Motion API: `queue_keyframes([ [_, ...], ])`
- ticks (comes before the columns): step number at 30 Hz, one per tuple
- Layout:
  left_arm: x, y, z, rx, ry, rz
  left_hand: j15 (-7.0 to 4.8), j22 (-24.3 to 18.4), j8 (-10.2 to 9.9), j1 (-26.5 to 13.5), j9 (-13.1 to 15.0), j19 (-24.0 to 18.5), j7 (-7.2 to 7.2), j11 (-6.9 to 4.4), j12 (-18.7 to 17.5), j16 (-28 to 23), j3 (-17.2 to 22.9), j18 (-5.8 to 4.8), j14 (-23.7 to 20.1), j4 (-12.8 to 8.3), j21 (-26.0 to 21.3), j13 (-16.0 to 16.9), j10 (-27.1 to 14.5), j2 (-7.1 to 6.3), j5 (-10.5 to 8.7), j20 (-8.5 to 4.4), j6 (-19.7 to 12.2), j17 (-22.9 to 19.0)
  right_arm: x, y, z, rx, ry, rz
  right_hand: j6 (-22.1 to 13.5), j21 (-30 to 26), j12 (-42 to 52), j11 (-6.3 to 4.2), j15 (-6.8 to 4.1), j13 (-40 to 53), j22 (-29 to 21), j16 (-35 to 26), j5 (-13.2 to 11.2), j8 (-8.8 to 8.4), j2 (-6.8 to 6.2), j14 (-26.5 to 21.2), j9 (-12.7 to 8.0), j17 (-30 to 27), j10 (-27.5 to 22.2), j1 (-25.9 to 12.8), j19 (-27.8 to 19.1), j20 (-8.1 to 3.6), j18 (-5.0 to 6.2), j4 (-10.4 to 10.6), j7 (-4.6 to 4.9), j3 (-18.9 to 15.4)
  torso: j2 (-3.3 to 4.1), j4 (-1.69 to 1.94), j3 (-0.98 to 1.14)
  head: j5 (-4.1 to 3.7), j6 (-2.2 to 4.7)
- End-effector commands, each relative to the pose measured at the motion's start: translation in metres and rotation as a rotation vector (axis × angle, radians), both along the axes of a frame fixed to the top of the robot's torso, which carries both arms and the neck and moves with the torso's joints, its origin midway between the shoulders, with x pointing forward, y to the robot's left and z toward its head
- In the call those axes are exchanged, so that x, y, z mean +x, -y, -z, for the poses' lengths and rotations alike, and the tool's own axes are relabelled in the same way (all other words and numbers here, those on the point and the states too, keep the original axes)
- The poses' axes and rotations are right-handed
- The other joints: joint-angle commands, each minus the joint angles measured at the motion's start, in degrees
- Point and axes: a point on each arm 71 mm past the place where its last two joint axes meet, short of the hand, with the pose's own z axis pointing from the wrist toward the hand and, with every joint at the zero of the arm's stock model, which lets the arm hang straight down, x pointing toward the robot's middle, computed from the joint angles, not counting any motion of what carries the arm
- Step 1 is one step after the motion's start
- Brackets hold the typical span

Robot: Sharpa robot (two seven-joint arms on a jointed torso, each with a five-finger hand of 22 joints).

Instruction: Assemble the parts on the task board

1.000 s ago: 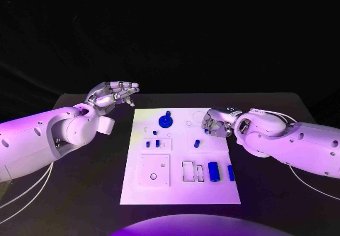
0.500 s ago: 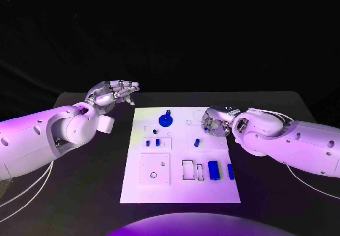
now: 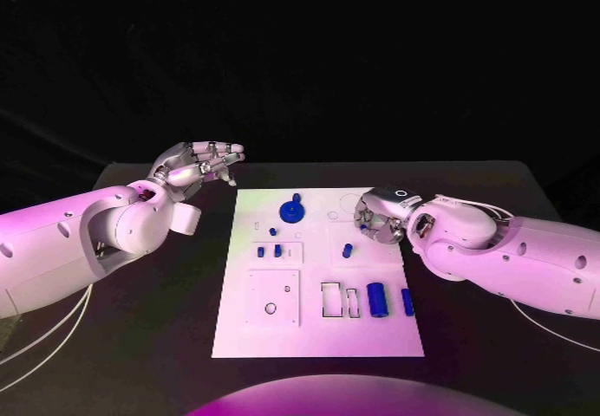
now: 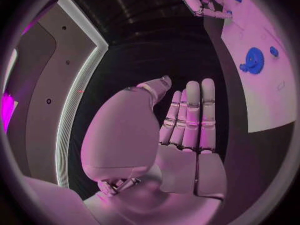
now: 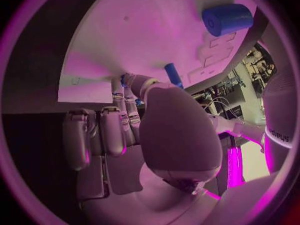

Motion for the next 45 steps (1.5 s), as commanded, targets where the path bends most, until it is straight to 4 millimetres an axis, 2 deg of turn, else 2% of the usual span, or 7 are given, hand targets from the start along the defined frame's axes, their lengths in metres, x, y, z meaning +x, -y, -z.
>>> queue_keyframes([
  [1, 0.000, 0.002, -0.001, -0.002, 0.005, 0.013, -0.23, -0.07, 0.25, 0.26, 0.08, 0.36, 0.07, -0.12, 0.24, -0.35, 0.10, 0.38, -0.29, -0.36, -0.39, 0.04, 0.26, 0.18, 0.00, 0.05, 0.18, -0.08, -0.003, 0.000, 0.004, -0.013, 0.021, 0.009, -0.36, 0.30, -0.27, -1.75, -0.54, 1.72, 10.59, 0.30, 0.10, 0.35, 0.00, 2.18, 0.13, -0.05, 2.19, -0.41, 1.65, -0.41, -0.75, -2.63, -0.13, 2.38, 0.01, -0.04, -0.01, -0.01, 0.03],
  [14, -0.001, 0.002, -0.001, -0.001, 0.003, 0.015, -0.20, -0.13, 0.26, 0.34, 0.08, 0.39, 0.11, -0.07, 0.15, -0.46, 0.08, 0.35, -0.38, -0.50, -0.49, -0.02, 0.03, 0.07, 0.02, 0.04, 0.14, -0.13, -0.007, 0.001, -0.007, 0.028, 0.050, 0.018, -0.36, 0.51, -0.45, -1.83, -0.60, 2.14, 10.81, 0.42, 0.06, 0.70, -0.03, 2.18, 0.80, -0.11, 2.56, -1.61, 1.79, -0.45, -0.80, -3.63, -0.20, 3.12, -0.02, -0.06, -0.01, -0.04, 0.14],
  [27, 0.000, 0.002, -0.001, -0.001, 0.000, 0.019, -0.14, -0.22, 0.22, 0.36, 0.06, 0.39, 0.16, 0.00, 0.03, -0.59, 0.01, 0.33, -0.51, -0.61, -0.62, -0.09, -0.30, -0.05, 0.06, 0.05, 0.00, -0.18, -0.013, 0.000, -0.031, 0.103, 0.073, 0.010, -0.37, 0.63, -0.50, -1.85, -0.61, 2.21, 10.92, 0.49, 0.05, 0.76, -0.03, 2.20, 0.94, -0.03, 2.60, -1.87, 1.87, -0.46, -0.84, -3.79, -0.22, 3.24, 0.01, -0.04, -0.01, 0.07, 0.14],
  [32, 0.000, 0.003, -0.001, -0.002, -0.001, 0.023, -0.13, -0.24, 0.21, 0.36, 0.05, 0.39, 0.17, 0.01, 0.00, -0.62, -0.01, 0.32, -0.54, -0.64, -0.66, -0.10, -0.37, -0.07, 0.06, 0.05, -0.04, -0.20, -0.028, -0.020, -0.040, 0.170, 0.079, -0.055, -0.37, 0.65, -0.51, -1.85, -0.61, 2.22, 10.94, 0.53, 0.05, 0.77, -0.03, 2.21, 0.95, 0.03, 2.60, -1.89, 1.89, -0.46, -0.85, -3.82, -0.22, 3.26, 0.07, -0.05, 0.07, 0.59, 0.15],
  [37, 0.000, 0.005, -0.001, -0.005, 0.000, 0.028, -0.12, -0.26, 0.20, 0.36, 0.05, 0.39, 0.19, 0.03, -0.01, -0.64, -0.02, 0.32, -0.55, -0.66, -0.69, -0.11, -0.43, -0.08, 0.07, 0.06, -0.08, -0.20, -0.045, -0.049, -0.044, 0.225, 0.067, -0.140, -0.45, 0.48, -0.61, -1.84, -0.62, 2.27, 10.81, 0.50, 0.06, 0.78, 0.01, 2.19, 1.04, -0.09, 2.55, -2.00, 1.76, -0.47, -0.79, -4.02, -0.22, 3.42, 0.06, 0.01, 0.06, 1.57, 0.14],
  [45, 0.000, 0.013, -0.001, -0.011, 0.002, 0.041, -0.10, -0.28, 0.16, 0.36, 0.03, 0.40, 0.21, 0.05, -0.04, -0.65, -0.04, 0.31, -0.54, -0.67, -0.73, -0.12, -0.52, -0.08, 0.07, 0.07, -0.17, -0.21, -0.065, -0.090, -0.039, 0.272, 0.039, -0.250, -0.57, 0.40, -0.72, -1.81, -0.61, 2.32, 10.76, 0.51, 0.07, 0.77, 0.05, 2.19, 1.14, -0.13, 2.49, -2.12, 1.70, -0.48, -0.77, -4.24, -0.17, 3.60, -0.04, 0.01, -0.12, 3.45, -0.53],
])
